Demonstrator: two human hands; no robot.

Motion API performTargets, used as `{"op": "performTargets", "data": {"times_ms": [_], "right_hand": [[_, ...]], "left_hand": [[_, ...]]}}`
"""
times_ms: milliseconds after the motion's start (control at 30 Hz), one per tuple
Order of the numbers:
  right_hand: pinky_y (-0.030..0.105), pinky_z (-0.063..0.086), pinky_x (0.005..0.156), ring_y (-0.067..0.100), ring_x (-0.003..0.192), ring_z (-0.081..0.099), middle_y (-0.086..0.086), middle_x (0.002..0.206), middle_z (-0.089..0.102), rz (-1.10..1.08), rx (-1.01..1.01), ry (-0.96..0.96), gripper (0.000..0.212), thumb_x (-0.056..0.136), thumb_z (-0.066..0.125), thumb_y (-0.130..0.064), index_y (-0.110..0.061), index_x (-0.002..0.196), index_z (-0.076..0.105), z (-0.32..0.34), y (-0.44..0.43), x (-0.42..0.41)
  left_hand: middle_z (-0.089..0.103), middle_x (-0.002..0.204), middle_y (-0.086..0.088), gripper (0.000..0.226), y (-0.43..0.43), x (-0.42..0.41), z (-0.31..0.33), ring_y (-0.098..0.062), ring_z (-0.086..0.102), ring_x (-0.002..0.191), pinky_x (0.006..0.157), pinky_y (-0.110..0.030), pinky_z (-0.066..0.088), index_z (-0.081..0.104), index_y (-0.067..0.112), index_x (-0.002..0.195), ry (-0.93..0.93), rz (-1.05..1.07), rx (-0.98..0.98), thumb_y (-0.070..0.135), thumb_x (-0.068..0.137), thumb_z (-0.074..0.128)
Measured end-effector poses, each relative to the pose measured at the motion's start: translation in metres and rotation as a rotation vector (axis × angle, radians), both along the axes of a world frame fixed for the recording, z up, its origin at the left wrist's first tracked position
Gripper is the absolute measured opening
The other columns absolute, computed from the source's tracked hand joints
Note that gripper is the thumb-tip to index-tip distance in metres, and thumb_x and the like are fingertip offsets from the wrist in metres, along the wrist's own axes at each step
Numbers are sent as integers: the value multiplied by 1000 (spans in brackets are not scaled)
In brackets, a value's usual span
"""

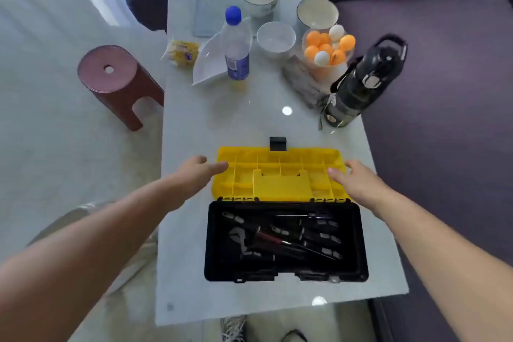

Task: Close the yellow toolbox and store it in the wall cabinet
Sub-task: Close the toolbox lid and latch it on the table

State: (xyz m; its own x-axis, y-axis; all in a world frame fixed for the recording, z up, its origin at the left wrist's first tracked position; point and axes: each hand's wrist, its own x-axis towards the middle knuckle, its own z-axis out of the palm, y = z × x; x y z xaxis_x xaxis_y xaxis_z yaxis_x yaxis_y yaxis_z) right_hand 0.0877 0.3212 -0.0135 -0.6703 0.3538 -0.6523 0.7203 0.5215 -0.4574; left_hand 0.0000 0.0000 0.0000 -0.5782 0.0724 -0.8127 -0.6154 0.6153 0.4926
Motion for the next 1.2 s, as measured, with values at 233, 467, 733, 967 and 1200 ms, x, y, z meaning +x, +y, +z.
{"op": "performTargets", "data": {"times_ms": [233, 467, 733, 967, 1200], "right_hand": [[39, 33, 94, 30, 133, 36, 11, 151, 35, -296, -149, 110, 81, 82, 65, -46, -11, 145, 27, -24, -5, -17], [37, 41, 80, 22, 110, 54, -2, 120, 59, -433, -267, 293, 41, 84, 59, -54, -24, 111, 54, 26, -6, -8], [38, 31, 88, 16, 109, 46, -6, 118, 51, -505, -322, 379, 64, 72, 49, -77, -30, 114, 44, 81, -30, 52], [13, 37, 72, -10, 97, 49, -11, 120, 54, -430, -339, 403, 56, 85, 60, -48, -29, 134, 40, 66, -49, 156], [15, 39, 80, 1, 107, 51, -6, 127, 50, -368, -348, 408, 63, 86, 67, -26, -27, 140, 33, 2, -59, 191]], "left_hand": [[62, 113, -10, 54, 10, -3, -16, -29, 58, 104, 106, -53, 30, 50, 15, 121, -141, 171, 168, 56, 86, 48], [58, 121, -9, 58, 1, -5, 26, -28, 57, 108, 101, -47, 35, 49, 20, 129, 62, 184, 229, 59, 86, 49], [71, 101, -4, 52, -24, 31, 90, -20, 65, 96, 93, -42, 44, 66, 18, 101, 204, -88, 203, 63, 75, 62], [65, 105, -1, 40, -47, 125, 75, -4, 64, 77, 64, -18, 51, 62, 23, 106, 301, -265, 43, 38, 73, 77], [34, 138, -10, 81, -26, 180, 19, -31, 51, 113, 88, -42, 47, 36, 24, 137, 563, -554, -341, 46, 70, 76]]}}
